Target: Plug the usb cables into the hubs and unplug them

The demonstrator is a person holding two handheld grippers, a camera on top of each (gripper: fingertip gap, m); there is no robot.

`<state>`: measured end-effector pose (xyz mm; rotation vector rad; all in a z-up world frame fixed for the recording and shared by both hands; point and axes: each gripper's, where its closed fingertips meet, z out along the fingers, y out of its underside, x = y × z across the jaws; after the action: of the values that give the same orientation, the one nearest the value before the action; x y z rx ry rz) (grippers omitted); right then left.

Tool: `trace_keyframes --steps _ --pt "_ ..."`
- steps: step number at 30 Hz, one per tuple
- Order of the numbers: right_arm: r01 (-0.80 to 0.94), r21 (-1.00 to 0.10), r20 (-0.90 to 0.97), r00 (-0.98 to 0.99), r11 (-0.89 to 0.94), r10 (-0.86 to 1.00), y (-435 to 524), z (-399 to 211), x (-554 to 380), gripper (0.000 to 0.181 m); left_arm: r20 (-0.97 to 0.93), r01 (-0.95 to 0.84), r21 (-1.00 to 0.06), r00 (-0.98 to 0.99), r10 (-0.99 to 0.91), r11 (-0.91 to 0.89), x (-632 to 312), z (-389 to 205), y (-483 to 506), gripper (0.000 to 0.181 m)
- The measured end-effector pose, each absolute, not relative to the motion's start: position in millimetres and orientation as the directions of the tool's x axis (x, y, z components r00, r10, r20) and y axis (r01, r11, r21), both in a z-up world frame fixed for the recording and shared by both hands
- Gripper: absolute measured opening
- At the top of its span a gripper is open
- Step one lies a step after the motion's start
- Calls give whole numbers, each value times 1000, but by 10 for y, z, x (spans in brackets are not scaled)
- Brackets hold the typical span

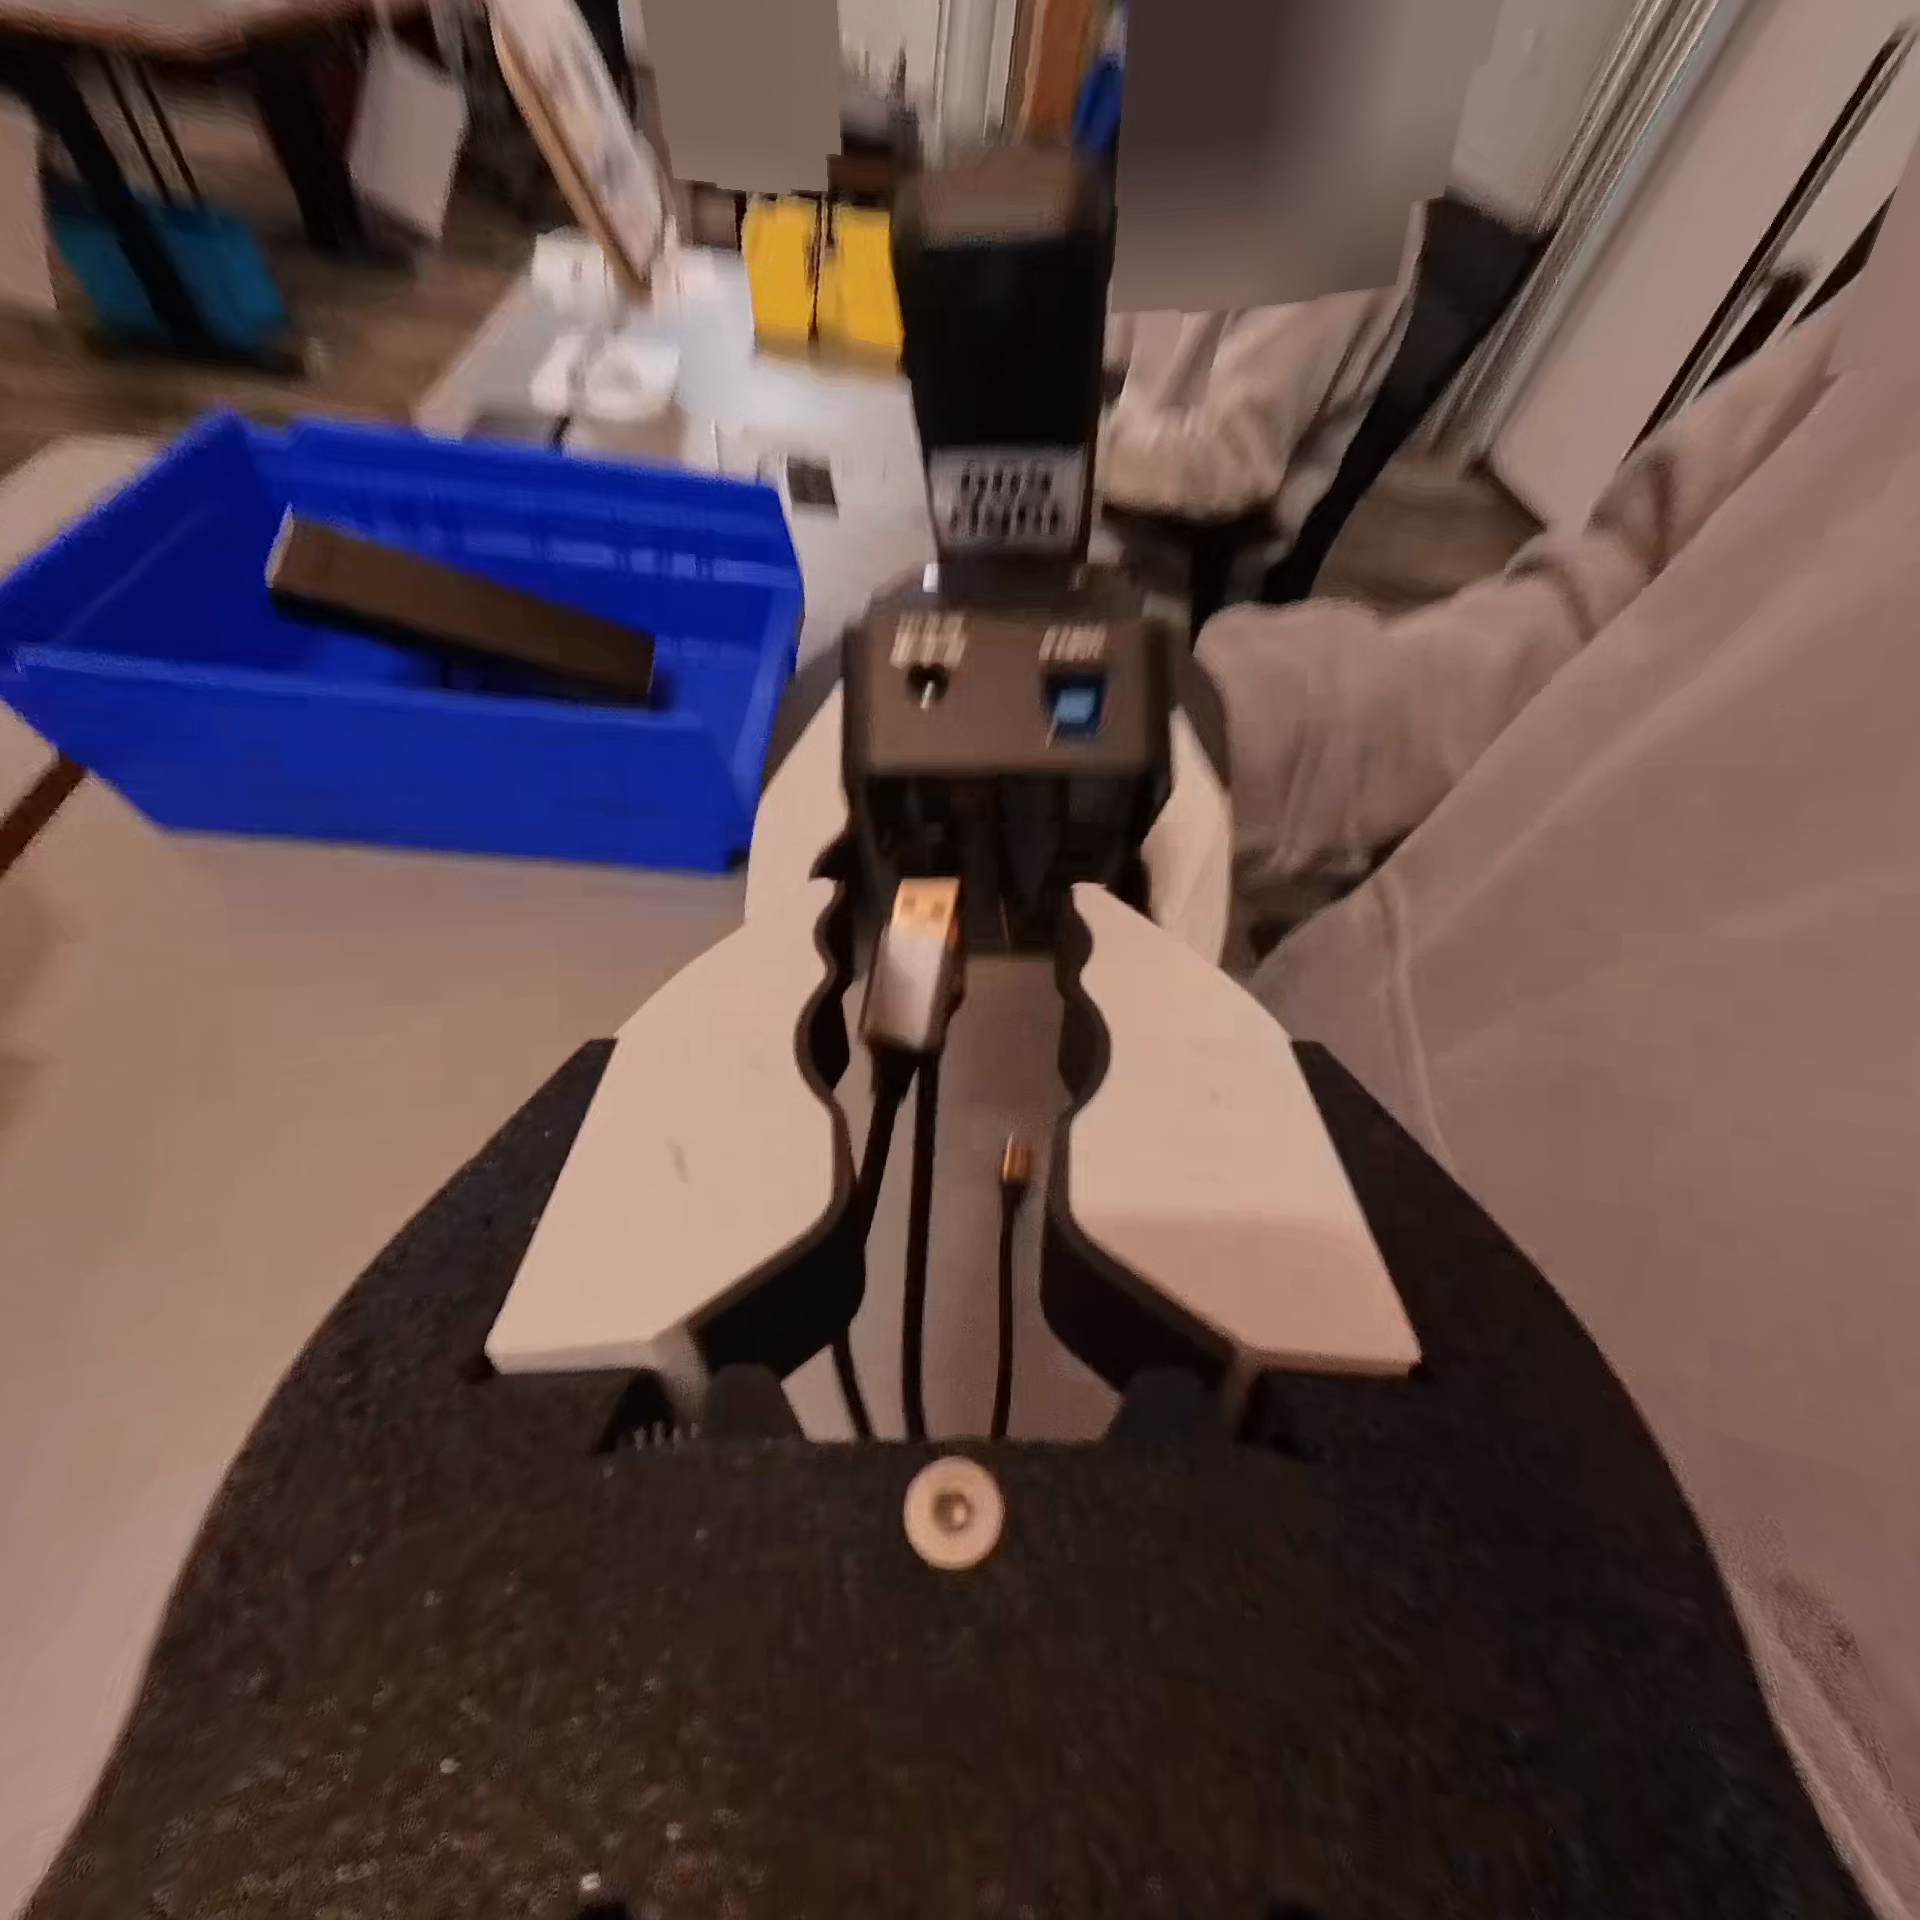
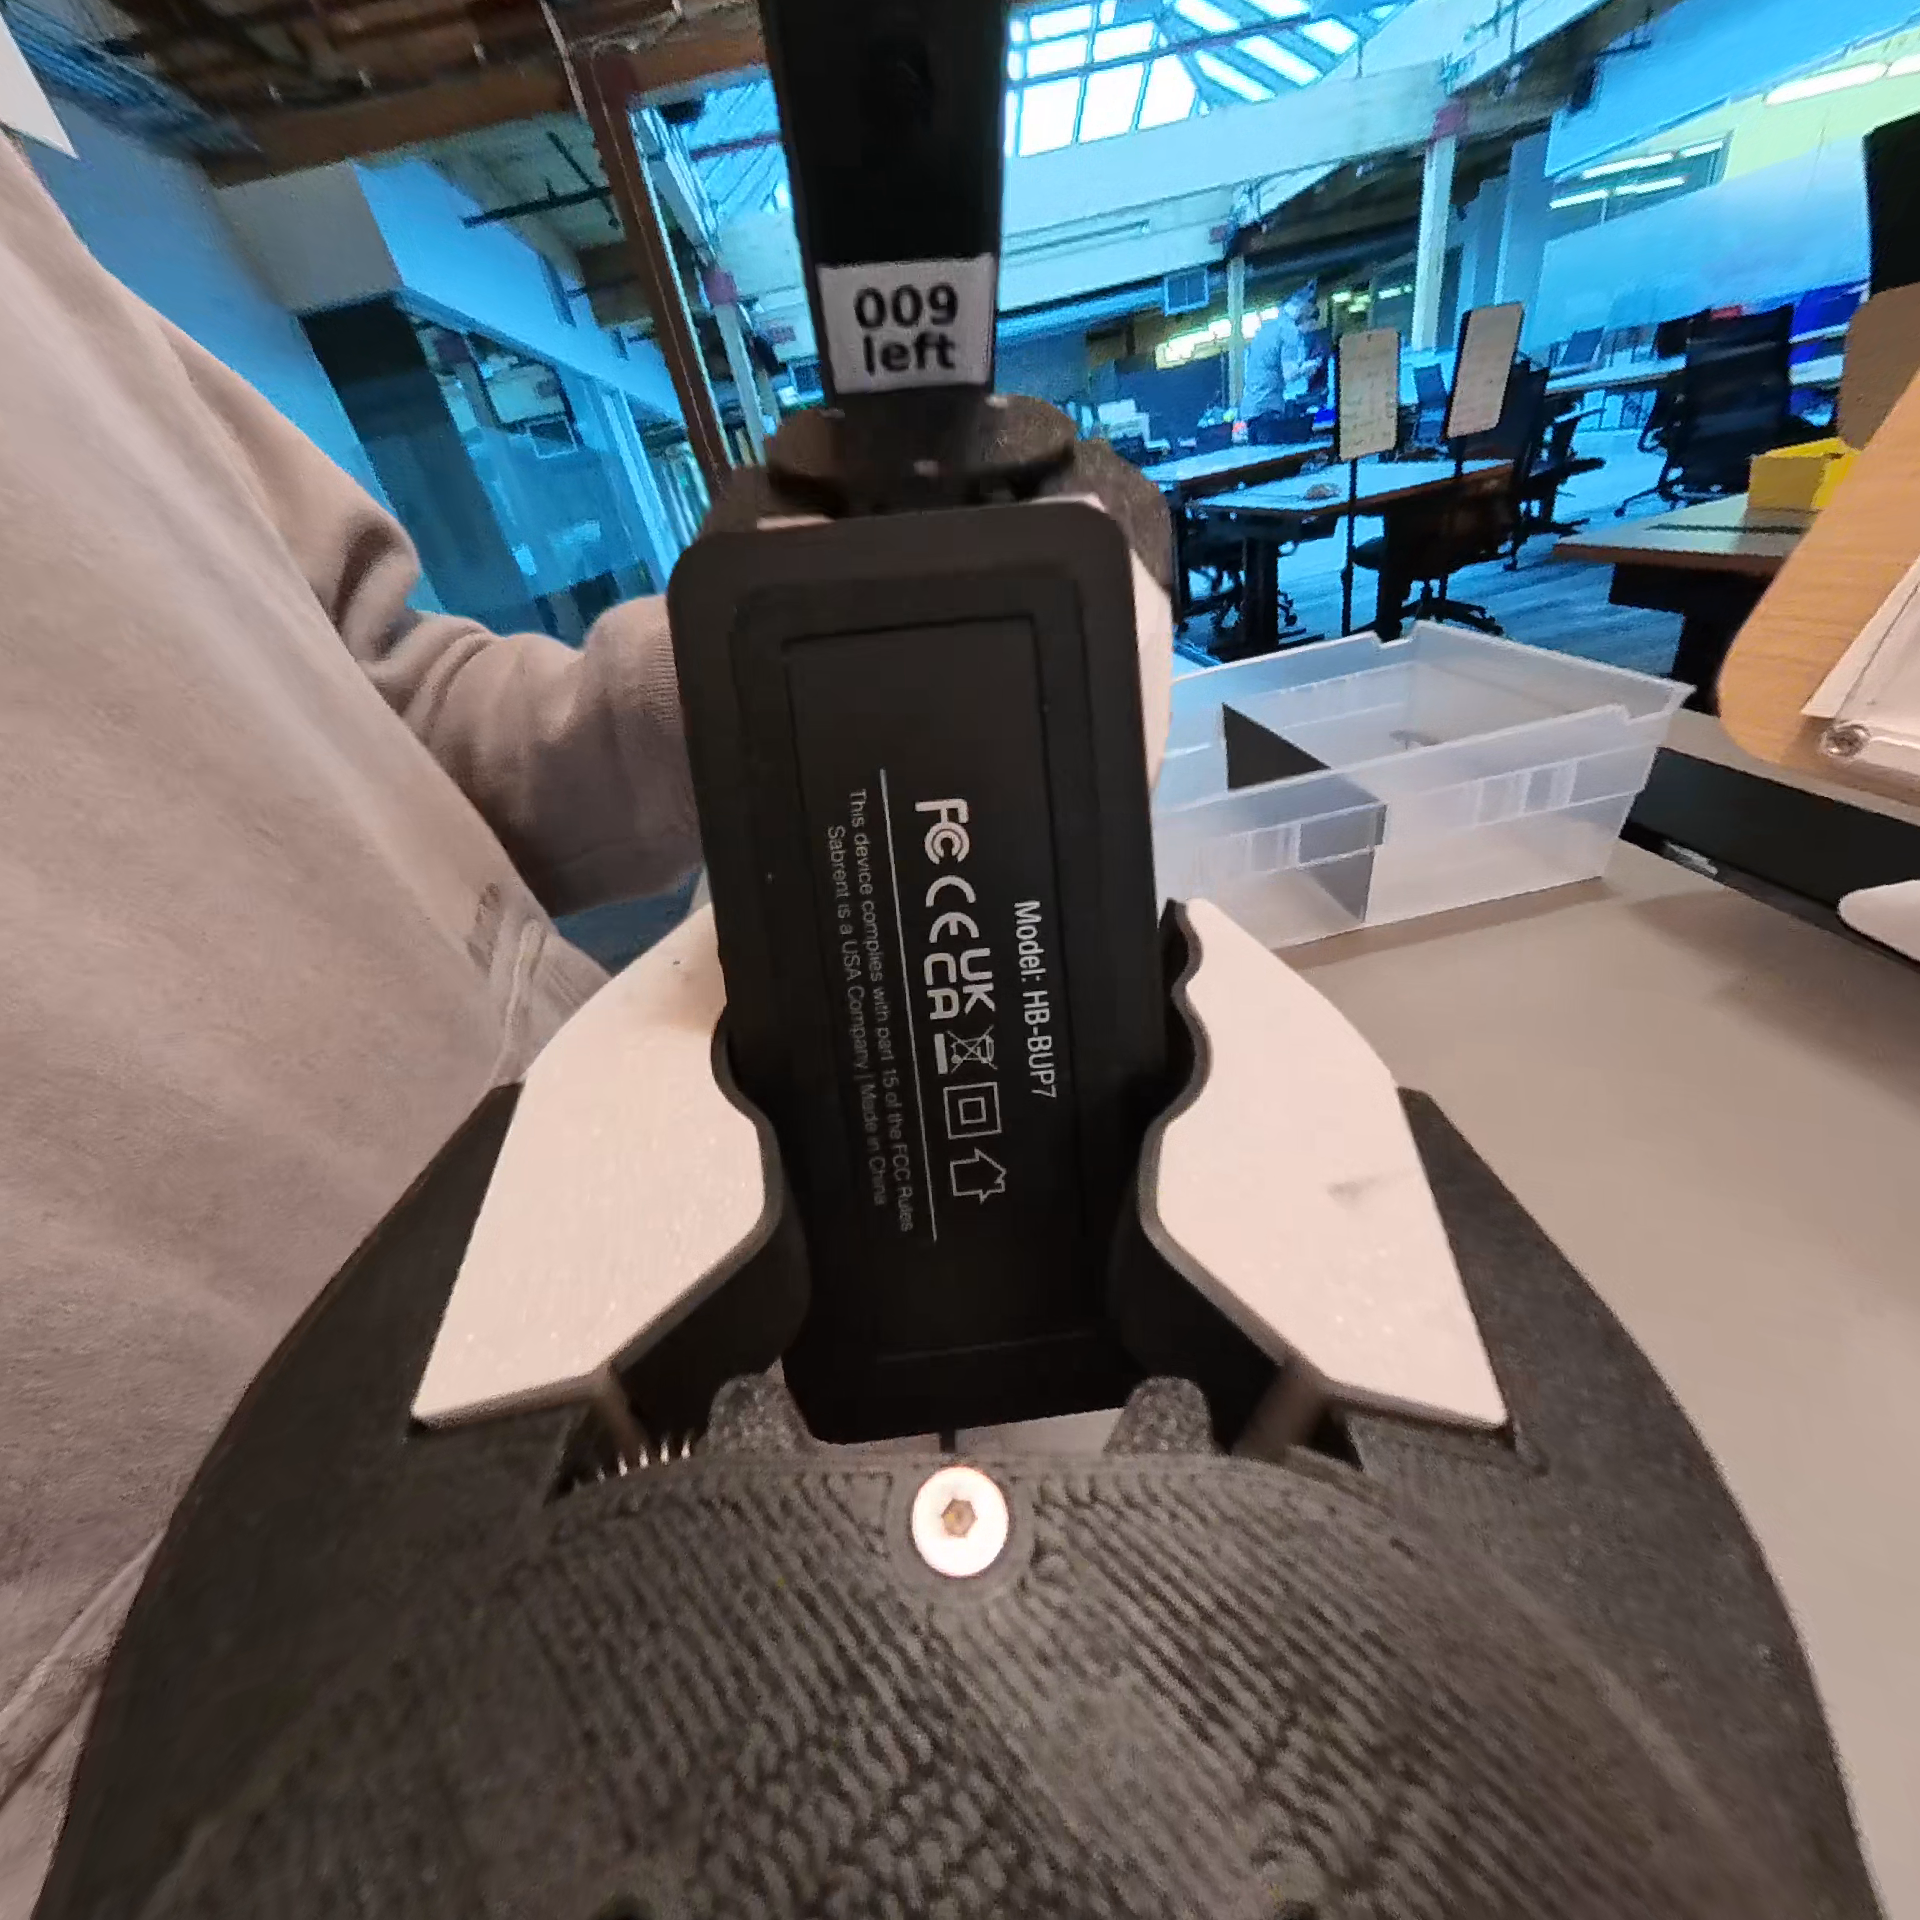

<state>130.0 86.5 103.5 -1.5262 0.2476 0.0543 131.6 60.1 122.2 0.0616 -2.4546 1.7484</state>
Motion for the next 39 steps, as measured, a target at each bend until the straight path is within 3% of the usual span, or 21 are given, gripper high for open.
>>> trace_keyframes --steps 2,4,6,11,18,22,32,36,39 --pt "-189 -981 -194 973 48 -122 870 1031 1301 75 99 -84 -946 -995 31 313 1315 1261 581 46" --pt "-182 -983 -186 972 36 -142 848 1021 1329 75 122 -101 -940 -991 46 326 1269 1294 565 73" --pt "-165 -986 -166 975 22 -150 834 1019 1340 74 102 -81 -953 -993 55 293 1238 1393 529 76" --pt "-171 -985 -166 975 -20 -146 908 970 1335 74 -23 15 -967 -999 -28 256 1318 1523 393 54" --pt "-128 -980 -97 977 -155 -192 911 790 1333 74 -128 131 -885 -991 37 447 1277 1401 402 53" --pt "-115 -988 -91 974 -107 -208 917 885 1367 72 -166 176 -825 -984 66 537 1305 1349 425 53" --pt "-75 -966 3 953 -247 -302 931 797 1488 79 -184 180 -723 -981 64 667 1364 1149 369 53" --pt "-100 -960 -26 962 -263 -272 943 767 1442 72 -169 189 -738 -981 94 648 1324 1131 340 53" --pt "-120 -978 -73 964 -172 -256 941 863 1429 72 -107 126 -817 -992 66 562 1324 1213 286 52"
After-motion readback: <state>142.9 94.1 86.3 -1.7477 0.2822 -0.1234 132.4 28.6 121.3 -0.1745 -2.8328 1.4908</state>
